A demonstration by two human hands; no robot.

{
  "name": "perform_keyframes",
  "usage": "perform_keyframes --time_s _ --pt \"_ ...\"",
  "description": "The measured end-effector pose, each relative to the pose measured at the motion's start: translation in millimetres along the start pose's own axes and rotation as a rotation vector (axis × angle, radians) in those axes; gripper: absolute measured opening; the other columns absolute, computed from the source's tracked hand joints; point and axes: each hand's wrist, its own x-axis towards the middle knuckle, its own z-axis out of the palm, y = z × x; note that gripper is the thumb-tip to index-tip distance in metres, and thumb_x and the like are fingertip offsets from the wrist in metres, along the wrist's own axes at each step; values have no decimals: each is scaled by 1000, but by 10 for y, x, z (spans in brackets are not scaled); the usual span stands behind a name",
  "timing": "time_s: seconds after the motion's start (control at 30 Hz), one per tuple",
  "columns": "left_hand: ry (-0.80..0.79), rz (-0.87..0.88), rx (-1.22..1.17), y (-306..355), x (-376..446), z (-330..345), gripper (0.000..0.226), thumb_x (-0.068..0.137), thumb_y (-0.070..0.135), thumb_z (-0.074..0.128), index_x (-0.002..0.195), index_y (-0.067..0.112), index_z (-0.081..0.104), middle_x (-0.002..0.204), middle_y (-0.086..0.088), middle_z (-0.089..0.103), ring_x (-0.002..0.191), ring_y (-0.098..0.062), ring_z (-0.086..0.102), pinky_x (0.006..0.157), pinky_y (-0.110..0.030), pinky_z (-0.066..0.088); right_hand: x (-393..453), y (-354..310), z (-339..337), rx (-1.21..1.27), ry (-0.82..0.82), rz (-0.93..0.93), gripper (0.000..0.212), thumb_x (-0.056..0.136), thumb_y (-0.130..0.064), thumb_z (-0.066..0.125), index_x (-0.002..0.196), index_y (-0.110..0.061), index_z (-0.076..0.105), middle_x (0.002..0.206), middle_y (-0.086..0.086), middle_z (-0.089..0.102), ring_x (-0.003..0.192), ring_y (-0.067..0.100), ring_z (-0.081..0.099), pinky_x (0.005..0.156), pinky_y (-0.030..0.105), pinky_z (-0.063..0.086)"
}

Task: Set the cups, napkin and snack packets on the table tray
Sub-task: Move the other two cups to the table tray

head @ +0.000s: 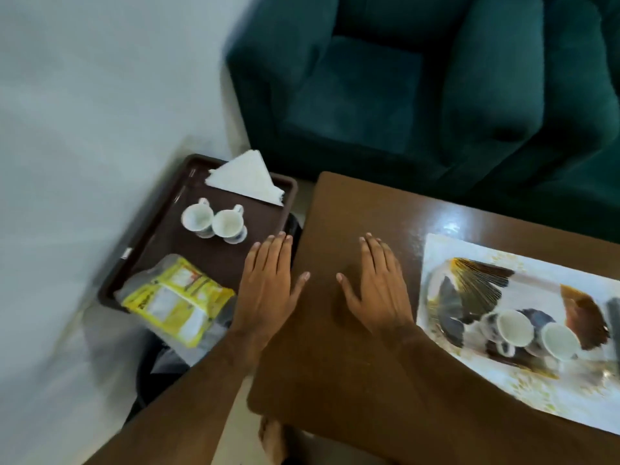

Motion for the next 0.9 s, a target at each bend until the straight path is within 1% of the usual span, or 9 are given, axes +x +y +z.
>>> perform_keyframes --time_s 0.07,0.2,0.3,0.4,0.5,0.57,0.63,0.73,0.9 --pt "7 -19 33 -441 82 -48 71 103 54 39 154 5 36 157 -15 44 146 -29 41 123 -47 30 213 -347 98 4 -6 -62 79 102 -59 39 160 -12 14 169 10 18 157 27 15 126 38 7" --pt "40 -36 63 -1137 222 -87 68 102 52 44 151 4 41 151 -15 49 142 -30 45 123 -46 28 592 -934 274 19 -19 -160 76 100 -48 51 159 -11 21 168 11 23 156 28 20 127 40 11" --pt "57 -16 57 -1507 351 -66 62 101 47 46 146 4 45 147 -14 53 138 -31 48 120 -46 31 875 -1277 363 26 -34 -210 72 97 -31 59 158 -8 26 165 13 29 154 30 25 128 42 17" --pt "40 26 51 -1815 554 -25 57 102 41 46 145 3 48 147 -16 54 135 -33 51 117 -46 36 1158 -1538 459 18 -63 -243 78 91 -11 63 159 -6 24 165 14 29 154 31 24 126 39 13" --pt "23 91 11 -2072 757 -4 50 99 24 55 144 2 49 144 -16 56 134 -32 52 117 -46 38 1397 -1692 536 3 -69 -299 86 81 0 70 157 -5 29 162 15 35 151 31 31 127 41 22" --pt "29 131 -39 -2236 892 11 56 85 1 64 140 0 52 140 -18 60 131 -34 56 115 -45 42 1533 -1759 585 13 -68 -343 86 76 5 72 154 -5 36 157 16 42 147 33 36 124 43 29" --pt "20 174 -97 -2367 1011 14 62 75 -10 66 136 -3 57 135 -22 63 125 -38 60 110 -46 46 1641 -1801 632 21 -82 -378 84 76 5 75 152 -7 41 154 16 46 145 34 39 121 45 34" --pt "-70 220 -144 -2485 1136 12 68 66 -17 72 132 -5 61 136 -25 62 126 -41 60 109 -48 47 1770 -1839 715 9 -110 -403 71 84 -9 79 148 -13 48 151 14 49 142 33 41 118 45 36" --pt "-150 218 -214 -2546 1183 47 63 79 -15 68 139 -1 58 147 -20 54 137 -35 51 115 -43 41 1885 -1816 763 35 -129 -417 45 87 -16 77 131 -11 68 135 14 62 129 32 52 110 45 43"
